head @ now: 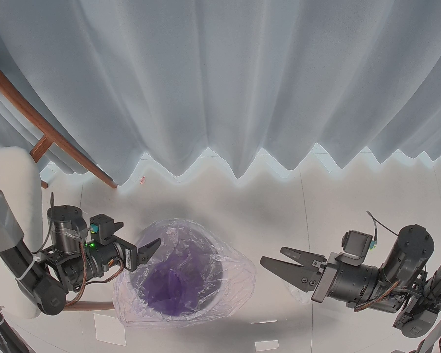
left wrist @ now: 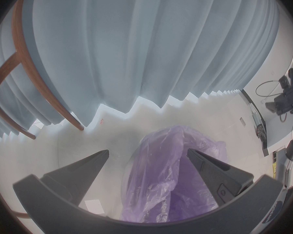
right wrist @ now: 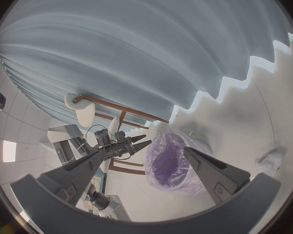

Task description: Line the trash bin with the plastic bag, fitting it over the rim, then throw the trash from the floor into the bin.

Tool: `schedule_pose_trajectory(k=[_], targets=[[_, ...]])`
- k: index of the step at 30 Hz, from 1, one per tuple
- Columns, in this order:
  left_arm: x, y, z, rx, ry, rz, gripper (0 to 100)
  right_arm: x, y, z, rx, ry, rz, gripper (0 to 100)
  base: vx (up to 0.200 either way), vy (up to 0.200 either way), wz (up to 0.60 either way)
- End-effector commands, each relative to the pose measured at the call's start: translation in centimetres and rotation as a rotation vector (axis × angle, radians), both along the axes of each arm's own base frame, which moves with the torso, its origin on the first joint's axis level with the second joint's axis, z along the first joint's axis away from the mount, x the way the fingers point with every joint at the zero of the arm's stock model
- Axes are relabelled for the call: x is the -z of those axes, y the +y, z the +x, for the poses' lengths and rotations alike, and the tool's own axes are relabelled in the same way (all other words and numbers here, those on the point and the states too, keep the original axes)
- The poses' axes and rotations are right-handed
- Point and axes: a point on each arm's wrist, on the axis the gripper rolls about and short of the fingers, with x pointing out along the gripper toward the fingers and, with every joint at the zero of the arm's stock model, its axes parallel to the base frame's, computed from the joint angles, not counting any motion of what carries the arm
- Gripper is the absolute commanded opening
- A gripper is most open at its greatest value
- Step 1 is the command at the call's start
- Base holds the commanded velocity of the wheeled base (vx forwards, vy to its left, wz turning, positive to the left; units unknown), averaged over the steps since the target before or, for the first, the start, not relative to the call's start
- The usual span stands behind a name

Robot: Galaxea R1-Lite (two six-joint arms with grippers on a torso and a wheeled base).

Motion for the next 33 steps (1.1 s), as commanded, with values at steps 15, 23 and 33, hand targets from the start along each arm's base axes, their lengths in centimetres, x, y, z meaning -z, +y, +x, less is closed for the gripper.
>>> schedule_pose_trajectory(k=[15,23,33], targets=[[2.6,-0.9,1.4,0.032,0.055,0.026,0,0.1,0.1,0.1,0.001,-0.004,0.004,100,0.000,0.000,0.00],[0.2,0.8,3.0,-0.048,-0.062,-0.015,0,-0.2,0.0,0.1,0.004,-0.013,0.012,100,0.000,0.000,0.00],[2.3,3.8,5.4,-0.157,-0.028,-0.001,0,-0.3,0.0,0.1,0.004,-0.017,0.013,100,0.000,0.000,0.00]])
